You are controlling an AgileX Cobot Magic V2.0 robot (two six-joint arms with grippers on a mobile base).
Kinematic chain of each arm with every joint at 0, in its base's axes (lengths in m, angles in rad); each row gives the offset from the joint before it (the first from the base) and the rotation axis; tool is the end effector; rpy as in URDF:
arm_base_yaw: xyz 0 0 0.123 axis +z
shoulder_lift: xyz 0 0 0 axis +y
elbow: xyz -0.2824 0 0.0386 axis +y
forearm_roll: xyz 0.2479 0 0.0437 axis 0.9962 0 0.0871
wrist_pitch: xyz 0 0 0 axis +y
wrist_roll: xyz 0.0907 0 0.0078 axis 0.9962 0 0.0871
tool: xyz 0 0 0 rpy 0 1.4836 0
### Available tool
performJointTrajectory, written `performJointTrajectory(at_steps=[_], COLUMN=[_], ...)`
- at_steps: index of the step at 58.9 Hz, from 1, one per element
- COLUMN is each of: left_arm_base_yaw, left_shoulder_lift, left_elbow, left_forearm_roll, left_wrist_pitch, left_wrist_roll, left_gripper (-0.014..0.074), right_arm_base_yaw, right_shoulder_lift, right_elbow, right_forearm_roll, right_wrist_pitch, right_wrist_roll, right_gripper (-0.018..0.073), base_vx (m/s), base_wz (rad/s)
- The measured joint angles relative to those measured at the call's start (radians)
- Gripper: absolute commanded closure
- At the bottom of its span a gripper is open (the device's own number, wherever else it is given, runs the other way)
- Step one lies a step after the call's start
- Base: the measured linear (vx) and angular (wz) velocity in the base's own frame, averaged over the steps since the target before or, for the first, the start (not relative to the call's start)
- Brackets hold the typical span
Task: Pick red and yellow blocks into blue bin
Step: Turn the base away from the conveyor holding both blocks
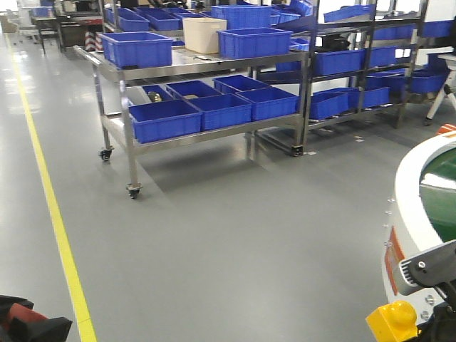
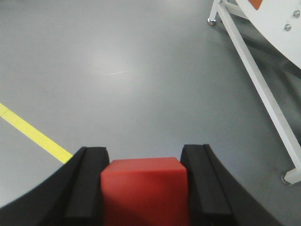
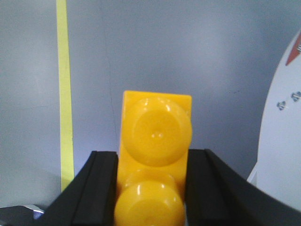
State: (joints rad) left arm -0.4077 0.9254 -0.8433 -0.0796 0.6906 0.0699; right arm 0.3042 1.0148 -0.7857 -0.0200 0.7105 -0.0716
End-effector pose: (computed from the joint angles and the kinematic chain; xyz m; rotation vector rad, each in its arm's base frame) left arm 0.1653 -0.0764 0.3375 0.4952 2.2131 -0.2699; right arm 0.1863 0.0572 0.3009 -0.4651 2.3797 0.0831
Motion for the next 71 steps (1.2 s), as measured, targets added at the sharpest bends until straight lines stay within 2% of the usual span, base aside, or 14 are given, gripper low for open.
performJointTrajectory(at_steps=[35, 71], left_arm_base_yaw=[-0.003, -0.003], left_shoulder_lift=[-0.001, -0.001], left_elbow=[0.0, 0.0], left_forearm_roll=[-0.001, -0.001], left_wrist_pitch=[0.0, 0.0], left_wrist_roll=[0.0, 0.0], left_gripper=[0.0362, 0.0362], right_arm_base_yaw=[0.0, 0.0], right_shoulder_lift=[0.0, 0.0], right_elbow=[0.0, 0.0], right_forearm_roll=[0.001, 0.001], right_wrist_pitch=[0.002, 0.002], right_wrist_roll=[0.0, 0.0], right_gripper=[0.0328, 0.0328], base_vx=[0.03, 0.13], base_wz=[0.04, 0.17])
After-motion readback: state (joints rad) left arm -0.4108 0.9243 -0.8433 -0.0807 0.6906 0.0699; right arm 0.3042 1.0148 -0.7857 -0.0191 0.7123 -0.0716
